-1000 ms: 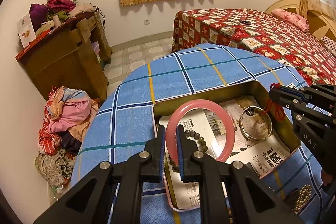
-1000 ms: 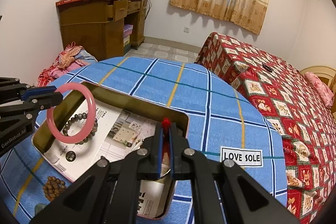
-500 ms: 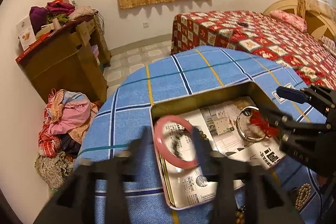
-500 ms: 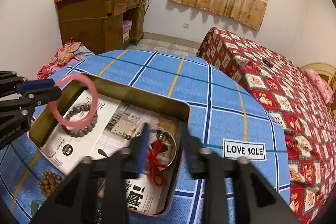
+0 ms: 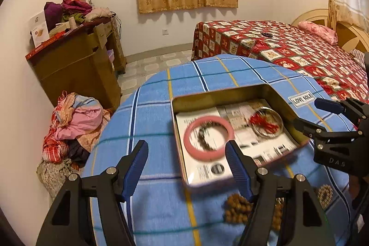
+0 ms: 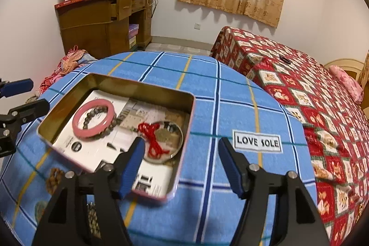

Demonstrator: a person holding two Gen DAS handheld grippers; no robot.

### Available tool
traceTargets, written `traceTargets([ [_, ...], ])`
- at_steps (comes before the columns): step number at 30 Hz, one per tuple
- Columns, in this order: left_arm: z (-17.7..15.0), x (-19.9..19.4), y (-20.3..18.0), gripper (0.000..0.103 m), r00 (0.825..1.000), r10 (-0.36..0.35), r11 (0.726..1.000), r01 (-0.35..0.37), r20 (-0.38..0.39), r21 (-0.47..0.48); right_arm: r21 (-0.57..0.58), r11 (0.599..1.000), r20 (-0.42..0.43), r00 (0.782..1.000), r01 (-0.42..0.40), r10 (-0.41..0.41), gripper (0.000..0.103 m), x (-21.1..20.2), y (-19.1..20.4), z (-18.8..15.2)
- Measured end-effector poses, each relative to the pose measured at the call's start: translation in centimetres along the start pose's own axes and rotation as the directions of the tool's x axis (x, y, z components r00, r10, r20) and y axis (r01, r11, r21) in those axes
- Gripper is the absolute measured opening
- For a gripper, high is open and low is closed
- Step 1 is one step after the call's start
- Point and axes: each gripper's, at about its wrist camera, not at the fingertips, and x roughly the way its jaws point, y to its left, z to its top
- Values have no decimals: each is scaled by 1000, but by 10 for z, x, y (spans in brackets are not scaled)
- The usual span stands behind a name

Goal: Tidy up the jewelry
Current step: 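Open both tools to release the pink bangle and red cord into the tin, then grasp the green jade bangle with the left tool while the right tool moves toward the pearl strand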

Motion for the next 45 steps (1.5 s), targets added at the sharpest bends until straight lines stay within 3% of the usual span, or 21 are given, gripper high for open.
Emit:
traceTargets([
  [9,-45,-16,-15,70,998,-28,999,29,-60,17,17,1000,-29,1000,2,-2,75,-27,0,-38],
  [16,-78,-25,-18,70,994,-31,1000,31,-109,-2,47,999,-85,996,4,0,76,-48,-3,-87],
  [26,-92,-20,-36,70,989,-68,997,73,-135,34,94,995,-113,993,-23,34,74,-45,-3,-107],
  [28,-94,-16,-37,70,987,-70,996,78,-147,46,103,994,-116,992,-45,57,67,-43,-4,-108],
  [29,-94,-15,-36,68,985,-80,995,87,-151,39,108,992,-114,991,-60,72,60,-43,-4,-109],
  [31,-96,-14,-38,55,984,-84,993,95,-155,64,93,992,-105,990,-81,91,53,-44,0,-110],
  [35,-96,-14,-33,17,981,-98,990,113,-167,86,89,986,-99,984,-142,151,30,-46,3,-111],
  [36,-94,-14,-27,13,979,-109,990,123,-173,73,80,986,-98,983,-145,152,25,-47,5,-112],
  [38,-90,-14,-16,9,978,-111,992,119,-174,40,65,990,-94,987,-126,131,16,-48,6,-113],
  [45,-88,-21,4,7,981,-101,995,102,-163,0,86,992,-87,991,-97,104,10,-49,-3,-112],
])
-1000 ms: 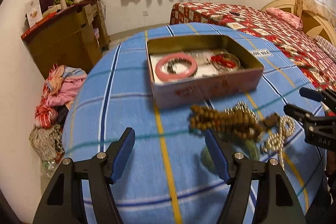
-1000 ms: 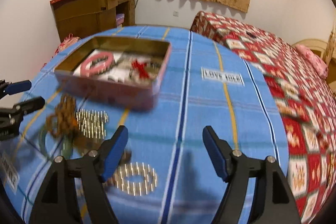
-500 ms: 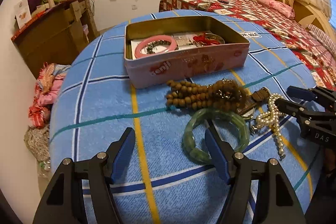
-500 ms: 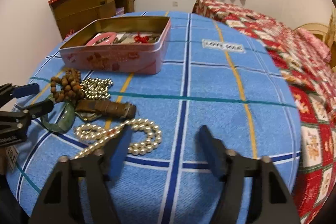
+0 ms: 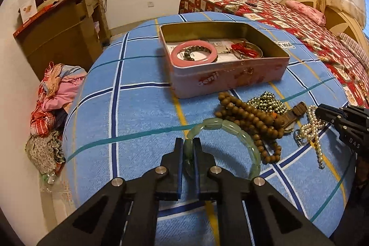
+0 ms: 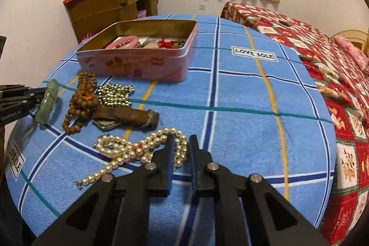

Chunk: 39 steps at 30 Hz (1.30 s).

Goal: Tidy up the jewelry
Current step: 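Grasp the green jade bangle with the left tool while the right tool moves toward the pearl strand, then lower the right tool onto the pearl strand and close it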

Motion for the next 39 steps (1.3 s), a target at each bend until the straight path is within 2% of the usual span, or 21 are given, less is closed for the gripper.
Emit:
traceTargets([
  [10,3,-6,-5,6,1000,-7,1000,7,19,13,18,1000,7,1000,-3,3,11,-3,-6,5],
  [11,3,-6,-5,6,1000,-8,1000,8,18,9,30,1000,10,1000,-6,6,19,-3,-7,6],
  [12,3,-6,-6,6,1000,-8,1000,8,17,7,39,999,-3,1000,-18,18,39,-1,-8,6],
  [13,3,-6,-6,6,1000,-7,1000,7,16,7,33,999,-13,1000,-17,17,45,2,-7,5],
  [14,3,-6,-7,6,1000,-8,1000,8,15,7,18,1000,-14,1000,-3,3,46,3,-5,4],
  [16,3,-5,-7,6,1000,-12,1000,12,11,8,-2,1000,0,1000,12,-12,46,4,-2,2],
  [17,2,-4,-8,6,1000,-14,1000,14,10,10,-5,1000,4,1000,11,-11,38,4,-1,2],
  [18,2,-4,-9,6,1000,-16,1000,16,9,11,-5,1000,1,1000,7,-7,15,4,-2,2],
  [22,3,-6,-8,6,1000,-21,1000,21,14,6,10,1000,10,1000,20,-20,13,1,-11,2],
  [23,3,-7,-7,6,1000,-20,1000,20,16,6,26,999,28,999,28,-28,8,-3,-15,3],
  [31,4,-8,-7,6,1000,-22,1000,22,19,4,87,996,27,999,23,-26,10,-7,-28,10],
  [32,4,-8,-7,6,1000,-23,1000,23,20,4,92,996,31,999,17,-20,14,-8,-26,11],
  [34,4,-9,-8,6,999,-26,1000,26,23,6,104,995,36,999,4,-8,41,-10,-23,13],
  [35,4,-9,-9,6,999,-28,1000,28,23,8,115,993,40,999,-13,9,61,-10,-19,14],
  [36,4,-9,-11,6,999,-30,999,30,22,9,120,992,44,999,-29,23,67,-10,-15,14],
  [39,2,-6,-12,6,999,-37,999,37,11,15,89,996,11,1000,3,-4,65,-1,0,12],
])
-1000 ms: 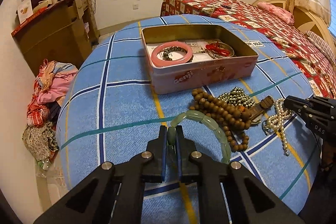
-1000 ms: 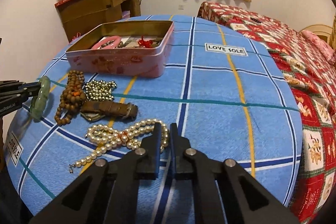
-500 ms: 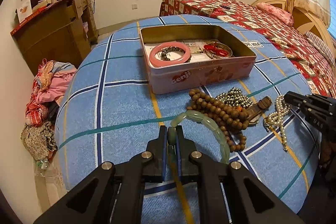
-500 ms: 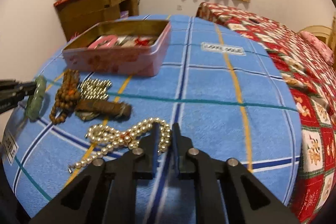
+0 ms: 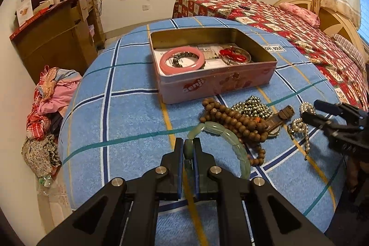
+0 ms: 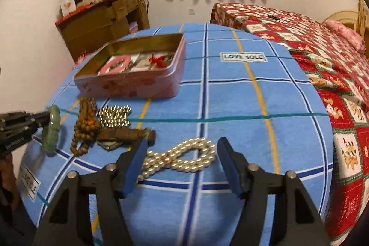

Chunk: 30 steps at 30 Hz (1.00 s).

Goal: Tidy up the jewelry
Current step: 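Lower the right tool onto the pearl strand and close it, then carry the jade bangle with the left tool into the tin while the right tool carries the pearls there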

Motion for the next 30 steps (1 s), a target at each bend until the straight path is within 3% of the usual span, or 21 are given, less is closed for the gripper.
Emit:
traceTargets([
  [10,0,-1,0,6,1000,-6,1000,6,0,0,-40,992,-47,991,123,-125,65,0,-6,-9],
  [14,1,-2,-1,6,1000,-7,1000,7,2,2,-28,993,-66,991,118,-120,40,2,-12,-8],
  [15,1,-2,-1,6,1000,-8,1000,8,2,3,-27,995,-66,993,99,-100,29,2,-13,-8],
  [17,1,-2,-2,6,1000,-10,1000,10,3,4,-18,997,-66,995,70,-71,18,2,-13,-8],
  [21,2,-2,-1,6,1000,-11,1000,11,4,1,-36,999,-44,999,22,-24,15,-2,-9,-10],
  [24,2,-3,0,6,1000,-10,1000,10,5,-4,-56,998,-18,1000,18,-19,13,-7,-4,-8],
  [25,3,-3,1,6,1000,-10,1000,10,7,-5,-61,998,-12,1000,22,-23,8,-8,-3,-7],
  [30,5,-8,1,6,1000,-9,1000,9,19,-4,-75,997,13,1000,30,-29,9,-15,-1,-2],
])
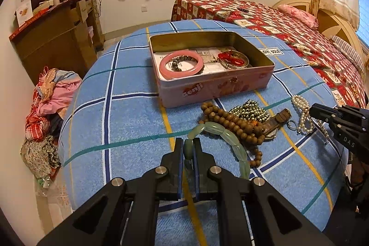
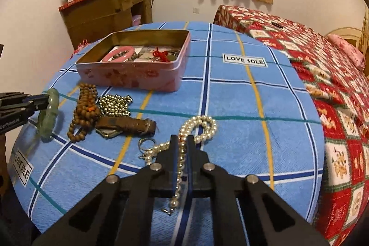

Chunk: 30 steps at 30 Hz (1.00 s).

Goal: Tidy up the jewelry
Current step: 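Carry the jade bangle with the left tool into the tin while the right tool carries the pearls there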

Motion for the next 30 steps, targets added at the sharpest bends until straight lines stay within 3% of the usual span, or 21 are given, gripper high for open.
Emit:
traceTargets([
  [7,0,2,1,6,1000,-1,1000,1,-4,-4,40,999,-40,999,15,-14,10,12,-8,0],
  [8,0,3,0,6,1000,-3,1000,3,-7,-3,40,999,-42,999,24,-23,18,12,-8,0],
  [9,-1,4,0,6,1000,-10,1000,9,-11,-5,56,998,-39,999,25,-23,38,13,-9,1],
  [10,-1,4,0,6,1000,-16,1000,15,-15,-8,77,997,-44,999,4,0,47,16,-11,1],
  [11,-2,5,0,6,1000,-19,1000,19,-17,-9,77,997,-58,998,8,-3,49,19,-11,1],
  [14,-2,5,0,6,1000,-19,1000,19,-19,-8,72,997,-53,999,13,-10,44,22,-10,0],
  [16,-2,5,-1,6,1000,-19,1000,18,-17,-8,57,998,-58,998,-22,26,20,21,-7,0],
  [17,-2,5,-1,6,1000,-18,1000,18,-15,-7,39,999,-57,998,-11,13,14,20,-4,0],
  [21,1,-1,1,6,1000,-15,1000,15,6,-11,36,998,-39,998,-43,44,8,15,-1,-2],
  [30,14,-15,13,6,998,33,999,-32,59,-21,-11,1000,34,999,0,0,8,-4,3,11],
])
